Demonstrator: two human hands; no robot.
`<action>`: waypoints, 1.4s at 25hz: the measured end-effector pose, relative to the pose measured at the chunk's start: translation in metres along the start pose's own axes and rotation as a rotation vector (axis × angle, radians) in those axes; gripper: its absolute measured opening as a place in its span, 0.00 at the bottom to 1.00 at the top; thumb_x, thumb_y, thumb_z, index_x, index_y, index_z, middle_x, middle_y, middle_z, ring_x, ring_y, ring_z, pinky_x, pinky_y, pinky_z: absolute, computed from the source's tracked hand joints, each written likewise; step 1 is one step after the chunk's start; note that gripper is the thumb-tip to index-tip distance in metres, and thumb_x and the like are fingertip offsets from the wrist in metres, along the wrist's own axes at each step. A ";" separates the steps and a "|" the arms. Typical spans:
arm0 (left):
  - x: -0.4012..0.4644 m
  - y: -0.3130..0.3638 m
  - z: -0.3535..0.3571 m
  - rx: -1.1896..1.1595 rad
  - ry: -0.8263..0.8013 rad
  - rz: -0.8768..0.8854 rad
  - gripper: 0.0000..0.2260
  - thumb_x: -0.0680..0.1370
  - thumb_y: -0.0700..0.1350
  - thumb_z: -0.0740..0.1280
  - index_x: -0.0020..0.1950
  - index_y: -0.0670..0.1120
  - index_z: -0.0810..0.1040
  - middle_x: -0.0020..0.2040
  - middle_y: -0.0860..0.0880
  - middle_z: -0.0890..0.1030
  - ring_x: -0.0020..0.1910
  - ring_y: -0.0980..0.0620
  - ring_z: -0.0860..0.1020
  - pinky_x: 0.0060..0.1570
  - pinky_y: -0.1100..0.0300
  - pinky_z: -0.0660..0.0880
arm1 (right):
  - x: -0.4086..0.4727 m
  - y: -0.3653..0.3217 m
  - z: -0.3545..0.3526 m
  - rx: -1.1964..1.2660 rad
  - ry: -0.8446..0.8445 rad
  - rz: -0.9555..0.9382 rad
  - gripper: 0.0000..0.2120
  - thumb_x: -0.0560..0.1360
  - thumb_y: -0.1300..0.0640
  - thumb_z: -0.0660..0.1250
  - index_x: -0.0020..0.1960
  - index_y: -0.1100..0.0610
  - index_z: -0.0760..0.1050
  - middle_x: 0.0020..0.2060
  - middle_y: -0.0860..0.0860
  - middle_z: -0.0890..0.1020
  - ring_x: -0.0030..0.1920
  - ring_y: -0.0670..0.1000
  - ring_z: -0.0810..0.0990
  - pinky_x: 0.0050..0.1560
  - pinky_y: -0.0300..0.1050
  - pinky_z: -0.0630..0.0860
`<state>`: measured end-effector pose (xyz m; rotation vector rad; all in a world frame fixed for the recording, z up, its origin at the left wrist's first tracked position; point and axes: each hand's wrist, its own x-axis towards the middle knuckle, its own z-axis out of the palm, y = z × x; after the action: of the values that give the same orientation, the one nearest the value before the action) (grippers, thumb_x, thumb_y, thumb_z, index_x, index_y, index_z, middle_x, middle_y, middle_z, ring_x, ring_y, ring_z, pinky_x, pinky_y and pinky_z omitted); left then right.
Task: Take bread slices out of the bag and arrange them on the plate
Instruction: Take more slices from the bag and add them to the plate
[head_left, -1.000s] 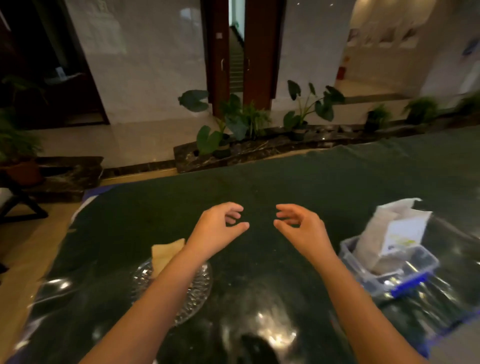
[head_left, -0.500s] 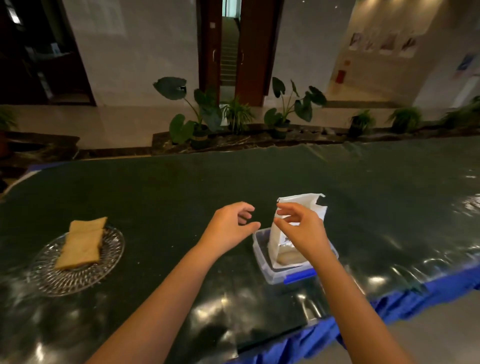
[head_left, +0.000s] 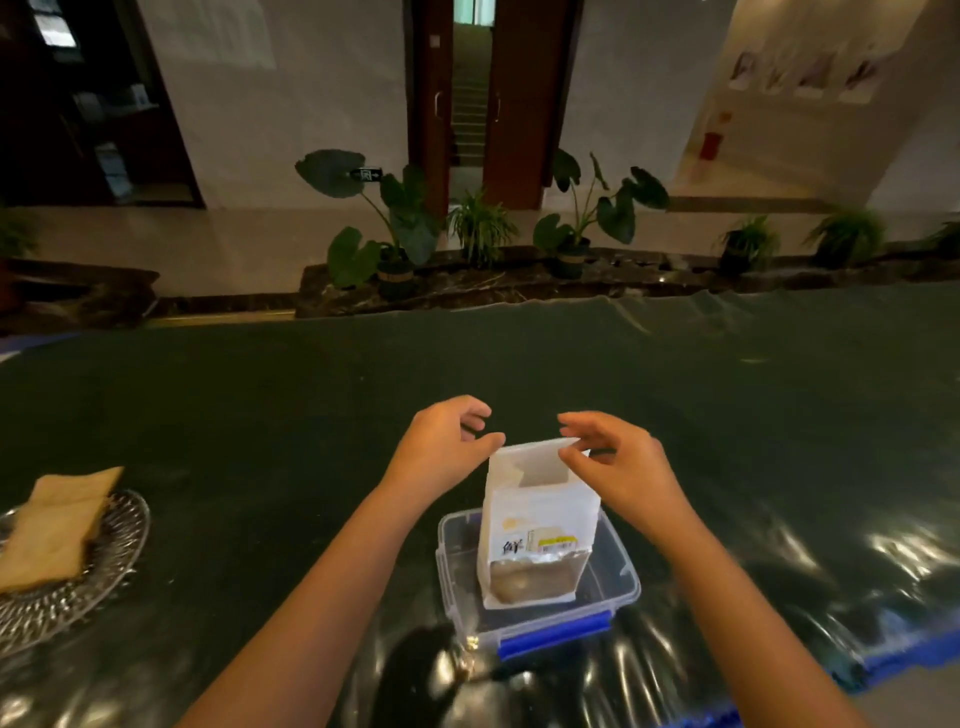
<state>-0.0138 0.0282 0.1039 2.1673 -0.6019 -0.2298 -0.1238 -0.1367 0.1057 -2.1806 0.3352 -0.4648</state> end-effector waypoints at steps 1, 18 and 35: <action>0.006 -0.001 0.004 0.020 0.009 -0.029 0.16 0.72 0.50 0.70 0.58 0.50 0.75 0.50 0.53 0.79 0.45 0.58 0.77 0.45 0.61 0.73 | 0.007 0.008 -0.007 -0.002 -0.011 -0.010 0.15 0.71 0.60 0.69 0.56 0.51 0.77 0.48 0.48 0.82 0.47 0.43 0.80 0.47 0.36 0.77; 0.029 0.003 0.089 0.443 0.199 -0.496 0.07 0.67 0.53 0.70 0.35 0.52 0.74 0.34 0.53 0.79 0.35 0.52 0.77 0.30 0.61 0.67 | 0.103 0.101 -0.020 -0.514 -0.783 -0.727 0.15 0.74 0.58 0.60 0.58 0.48 0.75 0.56 0.47 0.81 0.58 0.48 0.75 0.63 0.44 0.64; 0.010 -0.023 0.057 -0.011 0.139 -0.606 0.10 0.69 0.41 0.72 0.29 0.52 0.82 0.28 0.54 0.82 0.30 0.60 0.80 0.32 0.65 0.73 | 0.108 0.072 -0.037 -0.567 -0.878 -0.588 0.13 0.74 0.53 0.55 0.49 0.49 0.79 0.45 0.47 0.82 0.47 0.45 0.77 0.55 0.45 0.75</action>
<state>-0.0184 -0.0045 0.0512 2.2805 0.1494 -0.3968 -0.0489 -0.2483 0.0918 -2.7676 -0.7529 0.3622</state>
